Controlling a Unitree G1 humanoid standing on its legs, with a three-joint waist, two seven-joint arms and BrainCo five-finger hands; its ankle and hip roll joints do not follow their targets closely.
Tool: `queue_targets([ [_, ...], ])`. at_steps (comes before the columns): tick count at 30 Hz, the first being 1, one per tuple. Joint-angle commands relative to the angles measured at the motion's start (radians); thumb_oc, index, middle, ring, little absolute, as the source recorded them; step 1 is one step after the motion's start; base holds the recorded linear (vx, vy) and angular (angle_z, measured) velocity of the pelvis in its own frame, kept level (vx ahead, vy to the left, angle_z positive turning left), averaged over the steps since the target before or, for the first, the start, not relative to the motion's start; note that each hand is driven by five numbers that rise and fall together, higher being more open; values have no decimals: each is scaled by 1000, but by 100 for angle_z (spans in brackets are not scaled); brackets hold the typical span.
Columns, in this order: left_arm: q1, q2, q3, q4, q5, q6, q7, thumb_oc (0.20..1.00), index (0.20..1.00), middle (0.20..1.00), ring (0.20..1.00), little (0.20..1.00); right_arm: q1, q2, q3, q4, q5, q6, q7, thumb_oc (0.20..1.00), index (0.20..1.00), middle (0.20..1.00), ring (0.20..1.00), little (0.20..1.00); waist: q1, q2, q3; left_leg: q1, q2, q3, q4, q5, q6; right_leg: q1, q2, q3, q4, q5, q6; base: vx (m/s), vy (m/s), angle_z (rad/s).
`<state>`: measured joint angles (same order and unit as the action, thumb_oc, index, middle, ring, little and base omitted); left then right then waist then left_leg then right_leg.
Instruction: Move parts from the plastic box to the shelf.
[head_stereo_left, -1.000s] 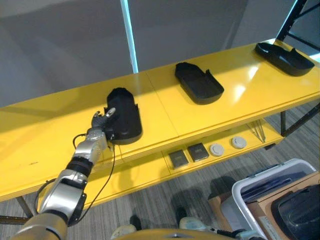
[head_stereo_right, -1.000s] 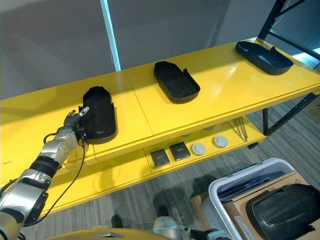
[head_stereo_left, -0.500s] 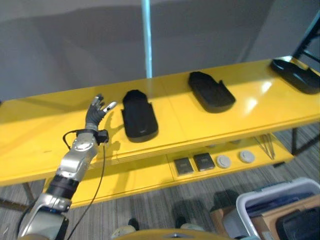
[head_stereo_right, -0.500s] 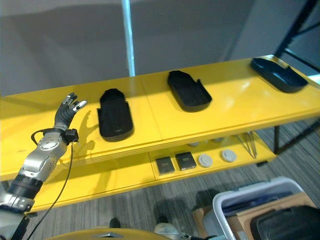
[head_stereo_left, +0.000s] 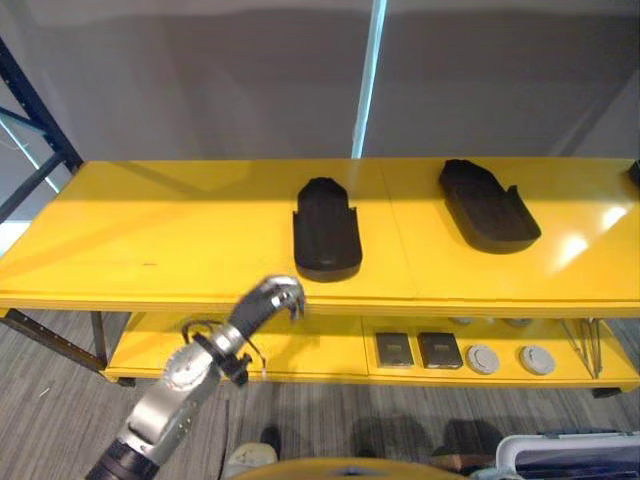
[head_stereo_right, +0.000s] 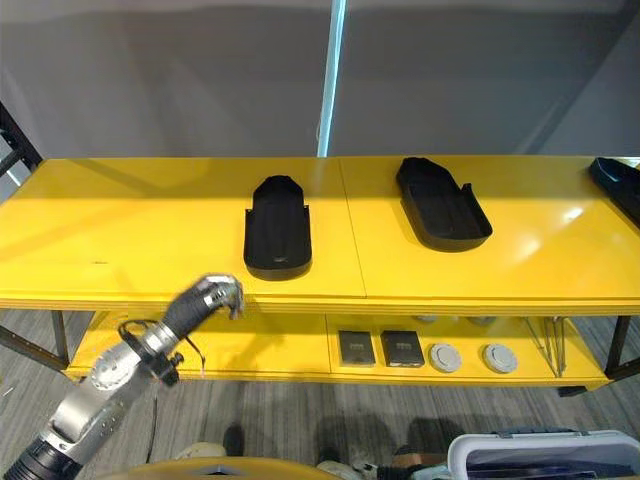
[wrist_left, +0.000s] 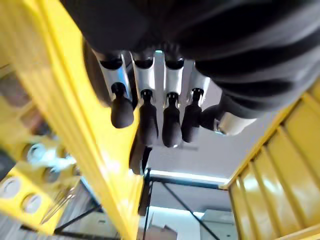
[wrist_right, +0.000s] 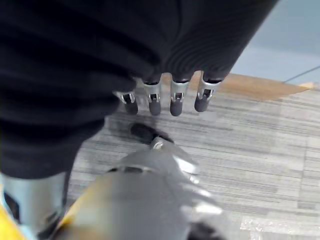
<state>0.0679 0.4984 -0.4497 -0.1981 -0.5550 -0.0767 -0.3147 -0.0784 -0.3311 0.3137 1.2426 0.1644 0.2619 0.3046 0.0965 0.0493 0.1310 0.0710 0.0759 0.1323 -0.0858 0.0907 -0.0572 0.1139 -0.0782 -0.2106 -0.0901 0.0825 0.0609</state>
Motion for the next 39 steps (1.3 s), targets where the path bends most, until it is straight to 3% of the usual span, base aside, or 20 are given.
queue_targets([
  [1, -107, 15, -7, -17, -11, -84, -23, 200, 200, 200, 200, 200, -75, 29, 61, 49, 52, -8, 2, 1000, 1000, 1000, 1000, 1000, -17, -15, 55, -6, 0, -5, -1, -102, -13, 65, 3, -38, 3, -150, 3, 0, 0, 0],
  [14, -197, 10, -75, 85, -19, -50, 112, 200, 200, 200, 200, 200, -24, 9, 51, 25, 112, 40, -47, 1000, 1000, 1000, 1000, 1000, -85, -8, 81, -29, 3, 38, -1, -104, -5, 7, 8, 11, 3, -131, 10, 20, -2, -5],
  [23, -279, -41, -93, 140, -47, -10, 158, 200, 200, 200, 200, 200, -1, 3, 56, 1, 90, 17, -34, 1000, 1000, 1000, 1000, 1000, -125, -6, 104, -34, 7, 57, -1, -100, -2, -9, 13, 42, 3, -126, 7, 27, -19, -7],
  [28, -313, -89, -88, 191, -57, 23, 238, 200, 200, 200, 200, 200, -3, 9, 68, -30, 95, -3, -36, 1000, 1000, 1000, 1000, 1000, -144, -2, 106, -32, 9, 64, -1, -99, -3, -9, 15, 56, 3, -128, 3, 57, -7, -11],
  [39, -384, -146, -56, 348, -19, 0, 363, 200, 200, 200, 200, 200, -11, 8, 94, -68, 83, 21, -42, 1000, 1000, 1000, 1000, 1000, -173, 2, 117, -32, 13, 79, 4, -92, -5, -8, 15, 74, 3, -128, -4, 34, 7, -4],
])
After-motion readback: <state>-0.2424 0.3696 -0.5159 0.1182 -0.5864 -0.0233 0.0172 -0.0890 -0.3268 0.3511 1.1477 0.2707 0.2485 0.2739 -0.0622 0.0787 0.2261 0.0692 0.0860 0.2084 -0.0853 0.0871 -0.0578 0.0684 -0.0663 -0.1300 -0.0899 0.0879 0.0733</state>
